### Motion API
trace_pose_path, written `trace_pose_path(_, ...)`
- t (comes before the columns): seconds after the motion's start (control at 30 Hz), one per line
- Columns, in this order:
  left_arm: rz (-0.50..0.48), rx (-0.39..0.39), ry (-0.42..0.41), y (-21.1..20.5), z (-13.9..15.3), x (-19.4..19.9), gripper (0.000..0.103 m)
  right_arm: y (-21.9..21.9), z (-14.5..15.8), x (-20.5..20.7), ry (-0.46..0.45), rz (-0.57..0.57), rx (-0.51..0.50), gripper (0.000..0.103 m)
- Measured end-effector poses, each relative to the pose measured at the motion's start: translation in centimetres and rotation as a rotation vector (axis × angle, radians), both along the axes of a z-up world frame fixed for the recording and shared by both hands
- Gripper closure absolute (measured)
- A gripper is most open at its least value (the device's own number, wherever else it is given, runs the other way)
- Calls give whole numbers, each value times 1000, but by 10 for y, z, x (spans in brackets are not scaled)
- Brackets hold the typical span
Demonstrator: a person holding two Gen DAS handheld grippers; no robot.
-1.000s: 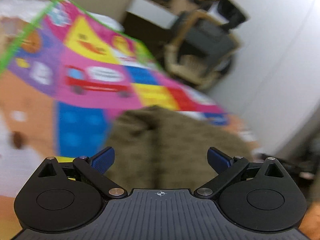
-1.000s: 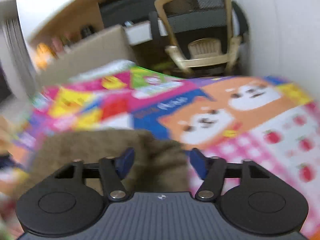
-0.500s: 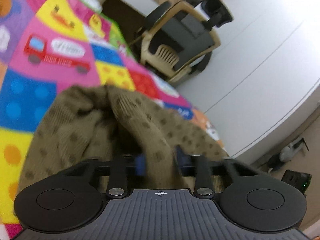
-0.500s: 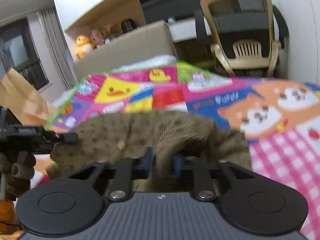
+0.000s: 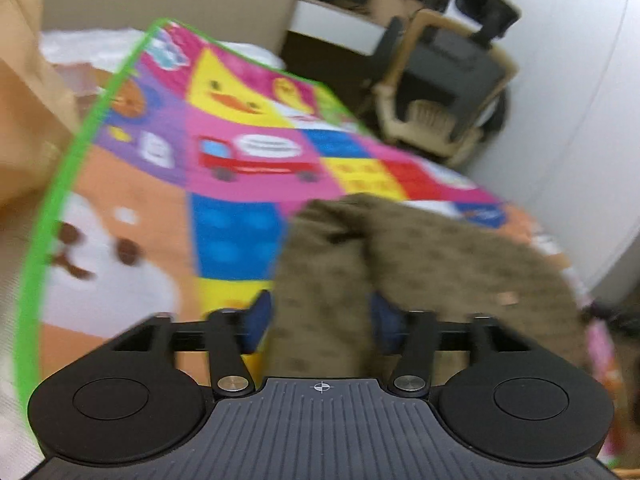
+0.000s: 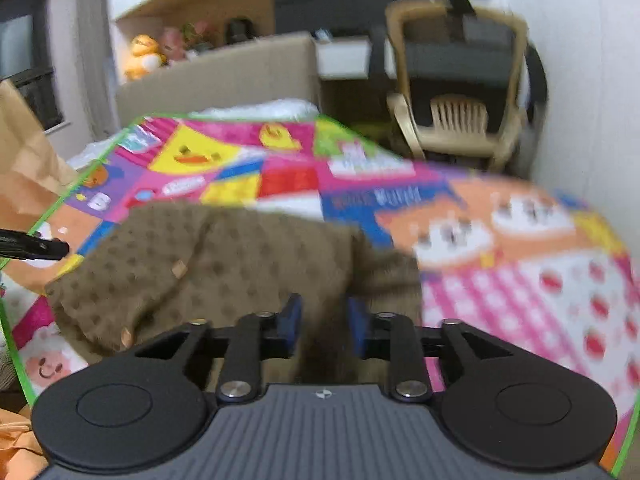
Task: Fold clothes
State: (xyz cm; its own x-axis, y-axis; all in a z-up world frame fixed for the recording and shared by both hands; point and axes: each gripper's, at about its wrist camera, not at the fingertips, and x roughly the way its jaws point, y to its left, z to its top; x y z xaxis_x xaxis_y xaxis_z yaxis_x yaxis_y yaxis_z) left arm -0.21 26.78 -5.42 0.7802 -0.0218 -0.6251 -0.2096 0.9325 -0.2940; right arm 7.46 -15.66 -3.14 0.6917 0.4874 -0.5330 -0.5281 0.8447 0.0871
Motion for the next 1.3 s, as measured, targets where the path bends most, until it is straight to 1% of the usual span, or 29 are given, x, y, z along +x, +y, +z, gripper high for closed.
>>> trace_pose_path(0.03,11,12,12,4,-2,4,25,4,6,-3,-28,17,7,46)
trace_pose_path(0.07,22,17,30,8,-5,8,24,9,12,-6,-50,39,19,41)
trace_pose_path(0.1,33,21,48,12,-8,13,24,15,17,-8,-69,66,28,38)
trace_pose_path(0.13,36,25,63,13,-13,17,24,23,19,-11,-79,91,31,38)
trace_pose_path(0.23,18,11,93,13,-27,28,22,46,18,-16,-78,159,39,36)
trace_pose_path(0.27,7,0,91,12,-30,31,17,54,18,-18,-78,178,39,36)
trace_pose_path(0.33,-16,-31,66,9,-34,33,12,69,17,-24,-82,223,33,32)
trace_pose_path(0.37,-27,-47,53,8,-36,34,14,78,17,-28,-88,253,27,31)
trace_pose_path(0.4,-30,-44,46,6,-35,35,19,86,17,-32,-94,282,21,27)
trace_pose_path(0.43,-35,-39,37,5,-33,35,44,95,16,-36,-99,306,8,25)
trace_pose_path(0.47,-43,-79,39,7,-32,36,79,105,16,-40,-104,327,-7,25)
trace_pose_path(0.5,-51,-120,41,9,-31,37,93,116,15,-45,-110,354,-23,25)
trace_pose_path(0.53,-59,-161,43,11,-29,38,94,127,15,-50,-116,382,-39,25)
trace_pose_path(0.57,-60,-199,37,13,-27,38,94,138,15,-57,-130,418,-56,22)
trace_pose_path(0.6,-61,-236,32,14,-25,38,95,152,14,-64,-157,454,-77,17)
trace_pose_path(0.63,-63,-274,26,15,-23,37,95,166,13,-70,-187,490,-99,15)
trace_pose_path(0.7,-84,-408,10,19,-21,36,95,192,4,-78,-226,523,-151,15)
trace_pose_path(0.77,-89,-505,-5,19,-20,37,95,218,-6,-86,-262,551,-204,15)
trace_pose_path(0.83,-80,-563,-17,18,-19,38,95,238,-17,-88,-245,567,-231,15)
trace_pose_path(0.9,-71,-626,-19,18,-21,40,95,255,-30,-87,-249,549,-267,15)
trace_pose_path(0.93,-66,-644,-21,17,-21,41,95,262,-35,-86,-261,532,-284,15)
trace_pose_path(1.0,-73,-650,-36,15,-18,42,95,269,-37,-78,-275,496,-284,15)
trace_pose_path(1.07,-98,-662,-56,12,-13,43,95,276,-38,-69,-288,459,-279,32)
trace_pose_path(1.1,-119,-671,-69,11,-9,44,94,279,-39,-65,-295,441,-277,54)
trace_pose_path(1.13,-111,-662,-105,13,0,40,89,278,-38,-59,-279,425,-266,77)
trace_pose_path(1.17,-104,-652,-141,14,8,36,74,273,-35,-51,-236,406,-228,85)
trace_pose_path(1.23,-89,-633,-214,17,26,29,58,259,-25,-40,-188,365,-155,91)
trace_pose_path(1.3,-73,-613,-286,20,44,21,51,238,-8,-37,-215,318,-87,92)
